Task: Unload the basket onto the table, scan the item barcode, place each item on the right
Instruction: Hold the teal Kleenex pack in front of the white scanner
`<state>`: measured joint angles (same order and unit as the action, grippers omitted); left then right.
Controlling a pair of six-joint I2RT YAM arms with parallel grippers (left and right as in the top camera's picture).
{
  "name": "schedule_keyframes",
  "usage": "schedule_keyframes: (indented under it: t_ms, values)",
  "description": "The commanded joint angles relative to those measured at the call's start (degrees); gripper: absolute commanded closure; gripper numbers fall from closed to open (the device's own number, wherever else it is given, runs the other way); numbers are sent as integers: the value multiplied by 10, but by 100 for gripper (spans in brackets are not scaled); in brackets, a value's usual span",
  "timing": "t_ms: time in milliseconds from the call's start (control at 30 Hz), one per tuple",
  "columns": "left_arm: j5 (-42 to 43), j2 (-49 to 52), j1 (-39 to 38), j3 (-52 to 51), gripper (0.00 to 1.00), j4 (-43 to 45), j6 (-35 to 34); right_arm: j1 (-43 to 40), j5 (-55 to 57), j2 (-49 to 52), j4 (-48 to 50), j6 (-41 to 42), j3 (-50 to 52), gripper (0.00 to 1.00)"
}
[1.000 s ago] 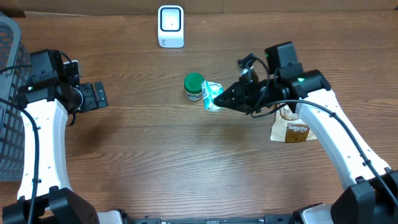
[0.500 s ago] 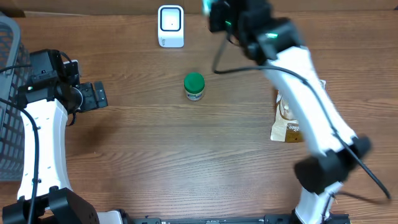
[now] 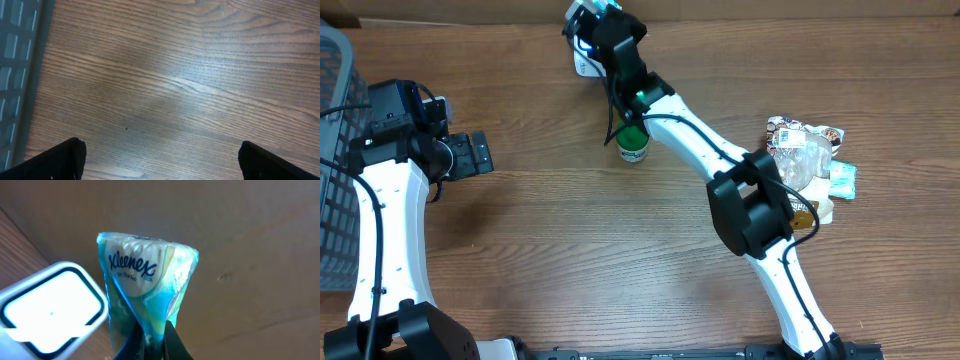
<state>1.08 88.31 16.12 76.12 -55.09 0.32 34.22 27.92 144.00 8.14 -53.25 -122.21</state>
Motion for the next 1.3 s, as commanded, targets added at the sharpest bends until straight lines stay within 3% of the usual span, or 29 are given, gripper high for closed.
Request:
schedule_keyframes:
  t_ms: [0,933,1133,1267]
  values:
    - [4,1,0,5,0,0,-3,-2,15,23,20,-110,-4,96]
    - [4,1,0,5,0,0,-3,-2,-19,36,-25,-139,-3,96]
    - [4,1,0,5,0,0,-3,-2,-19,-9,-33,-12,-3,96]
    - [4,1,0,5,0,0,-3,-1,-23,-82,-108,97,-3,96]
